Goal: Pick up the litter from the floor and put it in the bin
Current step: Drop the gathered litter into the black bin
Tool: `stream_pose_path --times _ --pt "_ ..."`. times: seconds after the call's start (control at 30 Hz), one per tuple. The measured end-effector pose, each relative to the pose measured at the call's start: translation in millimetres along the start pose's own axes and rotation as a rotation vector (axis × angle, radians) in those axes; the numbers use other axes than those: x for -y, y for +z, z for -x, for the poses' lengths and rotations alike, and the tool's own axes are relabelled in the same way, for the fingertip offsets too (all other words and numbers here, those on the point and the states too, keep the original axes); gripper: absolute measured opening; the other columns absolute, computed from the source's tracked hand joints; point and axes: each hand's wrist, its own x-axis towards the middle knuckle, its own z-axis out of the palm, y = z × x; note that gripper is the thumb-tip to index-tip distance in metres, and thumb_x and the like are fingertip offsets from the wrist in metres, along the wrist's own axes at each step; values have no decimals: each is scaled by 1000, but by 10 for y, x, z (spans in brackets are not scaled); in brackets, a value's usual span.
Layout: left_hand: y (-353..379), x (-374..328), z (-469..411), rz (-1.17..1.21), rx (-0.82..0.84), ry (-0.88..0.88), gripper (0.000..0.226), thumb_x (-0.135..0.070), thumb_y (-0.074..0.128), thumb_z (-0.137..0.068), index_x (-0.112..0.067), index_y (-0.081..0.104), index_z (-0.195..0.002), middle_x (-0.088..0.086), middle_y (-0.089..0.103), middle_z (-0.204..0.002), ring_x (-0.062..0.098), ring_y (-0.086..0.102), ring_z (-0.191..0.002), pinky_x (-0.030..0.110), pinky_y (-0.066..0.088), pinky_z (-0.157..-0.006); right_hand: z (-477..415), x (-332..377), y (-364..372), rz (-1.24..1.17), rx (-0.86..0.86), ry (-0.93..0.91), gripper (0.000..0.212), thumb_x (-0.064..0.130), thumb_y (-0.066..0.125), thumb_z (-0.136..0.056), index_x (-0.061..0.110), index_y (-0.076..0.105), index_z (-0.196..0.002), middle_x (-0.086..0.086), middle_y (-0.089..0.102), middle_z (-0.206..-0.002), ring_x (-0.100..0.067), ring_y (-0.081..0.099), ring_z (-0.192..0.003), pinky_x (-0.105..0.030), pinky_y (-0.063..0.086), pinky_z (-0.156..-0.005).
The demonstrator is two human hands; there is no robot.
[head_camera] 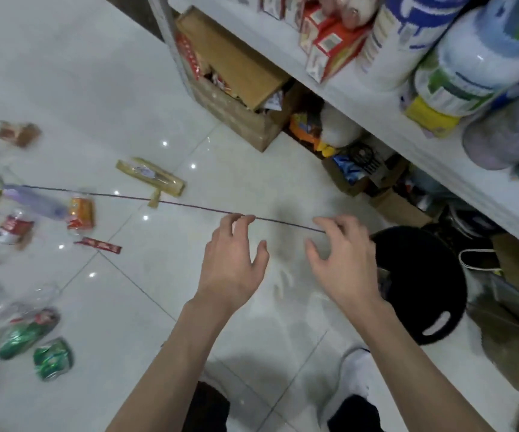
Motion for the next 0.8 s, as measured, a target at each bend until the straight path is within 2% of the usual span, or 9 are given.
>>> stream_pose_path --times 0.13,0.27,0.4,0.53,0.8 --pt "-789 723 82 -26 -54 -74 51 -38 50 -94 -19 41 -141 2 36 -145 22 43 -127 38 38 -104 -84 1026 163 -14 50 -63 41 38 67 -87 27 62 -126 -1 53 -118 -23 50 -106 -43 43 -89" --pt "-1497 1487 148 -37 -107 -169 51 -38 49 -95 -20 40 -142 2 35 -146 21 41 -129 40 38 -106 -116 1953 406 -58 73 -129 44 40 65 -88 27 59 -130 0 51 -120 -19 48 -109 -41 44 -94" --pt "-2017 2203 236 -53 -151 -255 50 -37 52 -92 -18 44 -138 6 39 -142 27 49 -123 45 42 -101 -139 2687 670 -64 138 -151 49 45 63 -88 30 53 -134 1 49 -125 -18 46 -113 -41 44 -98" --pt "-2345 2735 251 -78 -199 -307 50 -35 57 -91 -16 47 -135 12 44 -138 31 53 -116 48 47 -93 -198 3190 929 -50 156 -198 54 45 67 -85 28 53 -134 -1 50 -124 -20 46 -111 -41 42 -97" --pt "-2385 3597 -235 -80 -200 -435 53 -37 54 -91 -18 42 -139 11 40 -141 32 49 -120 46 45 -97 -754 3679 1703 12 229 -255 55 46 66 -85 28 52 -134 -2 48 -124 -22 47 -113 -40 39 -97"
